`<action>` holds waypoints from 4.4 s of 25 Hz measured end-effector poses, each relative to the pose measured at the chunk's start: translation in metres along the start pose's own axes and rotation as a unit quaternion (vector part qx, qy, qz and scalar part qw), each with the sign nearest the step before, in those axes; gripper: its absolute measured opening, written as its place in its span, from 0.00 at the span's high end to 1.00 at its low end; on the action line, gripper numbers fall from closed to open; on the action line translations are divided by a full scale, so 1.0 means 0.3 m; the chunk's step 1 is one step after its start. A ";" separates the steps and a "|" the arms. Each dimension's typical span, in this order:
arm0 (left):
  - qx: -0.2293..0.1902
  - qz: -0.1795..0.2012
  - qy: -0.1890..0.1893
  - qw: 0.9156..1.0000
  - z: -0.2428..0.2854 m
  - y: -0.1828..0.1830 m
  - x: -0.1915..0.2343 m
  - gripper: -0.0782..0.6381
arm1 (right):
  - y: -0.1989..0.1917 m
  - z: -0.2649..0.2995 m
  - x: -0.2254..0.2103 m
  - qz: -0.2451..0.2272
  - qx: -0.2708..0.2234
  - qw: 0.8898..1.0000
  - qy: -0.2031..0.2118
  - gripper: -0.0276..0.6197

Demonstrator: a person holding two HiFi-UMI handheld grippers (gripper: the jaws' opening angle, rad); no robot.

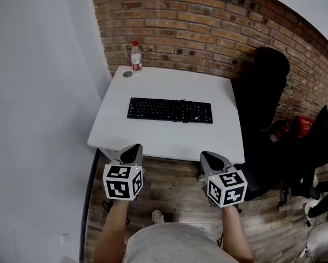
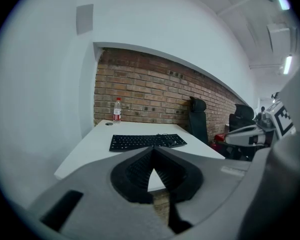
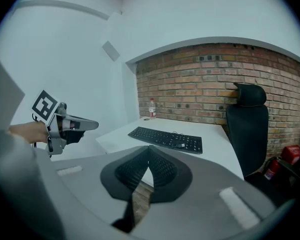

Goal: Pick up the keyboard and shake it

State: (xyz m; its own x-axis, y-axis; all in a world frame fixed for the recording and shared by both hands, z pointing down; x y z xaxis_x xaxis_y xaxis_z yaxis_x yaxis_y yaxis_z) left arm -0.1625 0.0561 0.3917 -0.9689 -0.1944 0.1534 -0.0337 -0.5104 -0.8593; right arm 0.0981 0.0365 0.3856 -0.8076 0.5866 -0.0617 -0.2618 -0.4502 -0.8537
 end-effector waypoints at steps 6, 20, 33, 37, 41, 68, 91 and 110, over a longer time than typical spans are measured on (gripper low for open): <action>0.001 0.001 -0.013 1.000 0.084 0.043 0.092 0.91 | 0.049 0.088 -0.001 0.003 -0.002 1.000 -0.019 0.94; 0.021 0.004 -0.015 1.000 0.287 0.097 0.203 0.91 | 0.109 0.278 -0.127 0.023 0.001 0.999 -0.028 0.94; 0.033 -0.023 -0.010 0.999 0.573 0.218 0.281 0.89 | 0.199 0.532 -0.393 0.039 0.021 0.999 0.002 0.94; 0.047 -0.036 -0.025 0.998 0.676 0.240 0.295 0.86 | 0.209 0.609 -0.499 0.053 0.032 0.998 0.022 0.94; 0.064 -0.064 -0.042 0.995 0.767 0.235 0.322 0.78 | 0.188 0.678 -0.604 0.095 0.032 0.994 0.052 0.93; 0.193 -0.135 -0.017 0.972 0.992 0.199 0.665 0.35 | 0.090 0.902 -0.946 0.221 0.105 0.967 0.068 0.58; 0.265 -0.123 -0.080 0.953 1.129 0.199 0.709 0.44 | 0.096 1.043 -0.958 0.274 0.170 0.944 0.073 0.61; 0.215 -0.117 -0.040 0.969 1.089 0.218 0.693 0.47 | 0.123 1.013 -0.947 0.287 0.140 0.945 0.069 0.65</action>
State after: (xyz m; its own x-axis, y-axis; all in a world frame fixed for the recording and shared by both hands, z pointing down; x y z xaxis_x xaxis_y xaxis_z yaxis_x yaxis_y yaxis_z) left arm -0.2860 -0.2913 0.5270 -0.9240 -0.0866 0.3724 -0.1287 -0.8467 -0.5163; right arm 0.1572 -0.3512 0.5288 -0.7870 0.2650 -0.5571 0.0534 -0.8704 -0.4894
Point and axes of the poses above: the fingertips, and each gripper's own axes: z forward along the fingers, x to its left, y out of its top, the point moved 7 cm from there along -z, backward along the fingers, and after that the axes turned 6 degrees about x, right-handed, at the moved point
